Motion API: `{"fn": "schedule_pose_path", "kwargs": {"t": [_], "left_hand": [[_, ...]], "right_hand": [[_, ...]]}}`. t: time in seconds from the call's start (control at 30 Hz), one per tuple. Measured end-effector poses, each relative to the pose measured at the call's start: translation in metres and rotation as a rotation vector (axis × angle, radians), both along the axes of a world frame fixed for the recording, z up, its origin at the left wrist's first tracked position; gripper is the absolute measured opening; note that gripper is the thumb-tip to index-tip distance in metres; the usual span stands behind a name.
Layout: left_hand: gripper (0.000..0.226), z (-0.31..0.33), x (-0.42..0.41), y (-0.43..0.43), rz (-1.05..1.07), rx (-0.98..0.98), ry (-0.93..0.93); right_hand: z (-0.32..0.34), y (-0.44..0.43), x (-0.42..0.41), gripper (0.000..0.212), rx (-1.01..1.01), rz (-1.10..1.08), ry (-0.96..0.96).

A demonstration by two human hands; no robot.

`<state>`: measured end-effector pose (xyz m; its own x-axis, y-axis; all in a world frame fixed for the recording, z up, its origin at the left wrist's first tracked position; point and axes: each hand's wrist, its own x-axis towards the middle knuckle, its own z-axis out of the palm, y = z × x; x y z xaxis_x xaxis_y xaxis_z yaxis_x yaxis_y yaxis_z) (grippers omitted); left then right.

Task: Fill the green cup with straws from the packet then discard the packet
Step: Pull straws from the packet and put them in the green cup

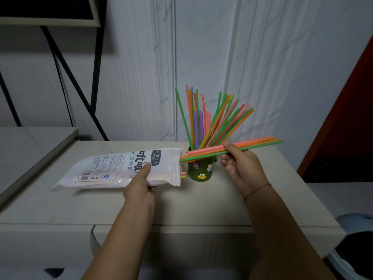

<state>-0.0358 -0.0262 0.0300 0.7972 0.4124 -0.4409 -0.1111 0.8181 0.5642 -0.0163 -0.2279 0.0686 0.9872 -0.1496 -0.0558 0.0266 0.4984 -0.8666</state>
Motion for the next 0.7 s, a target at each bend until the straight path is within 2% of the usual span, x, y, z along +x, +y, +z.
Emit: {"fn": "schedule_pose_path", "kwargs": {"t": [0.37, 0.53, 0.63, 0.7], "left_hand": [[0.042, 0.001, -0.001, -0.001, -0.097, -0.046, 0.006], [0.037, 0.001, 0.001, 0.011, 0.001, -0.037, 0.057], [0.017, -0.001, 0.002, 0.018, 0.023, -0.024, 0.082], [0.019, -0.002, 0.003, 0.020, 0.031, -0.031, 0.095]], "right_hand": [[-0.007, 0.016, -0.001, 0.007, -0.066, 0.036, 0.009], [0.000, -0.005, 0.002, 0.008, -0.128, -0.120, -0.034], [0.004, -0.019, 0.002, 0.008, -0.140, -0.194, -0.050], [0.006, -0.027, 0.002, 0.009, -0.137, -0.239, -0.054]]}}
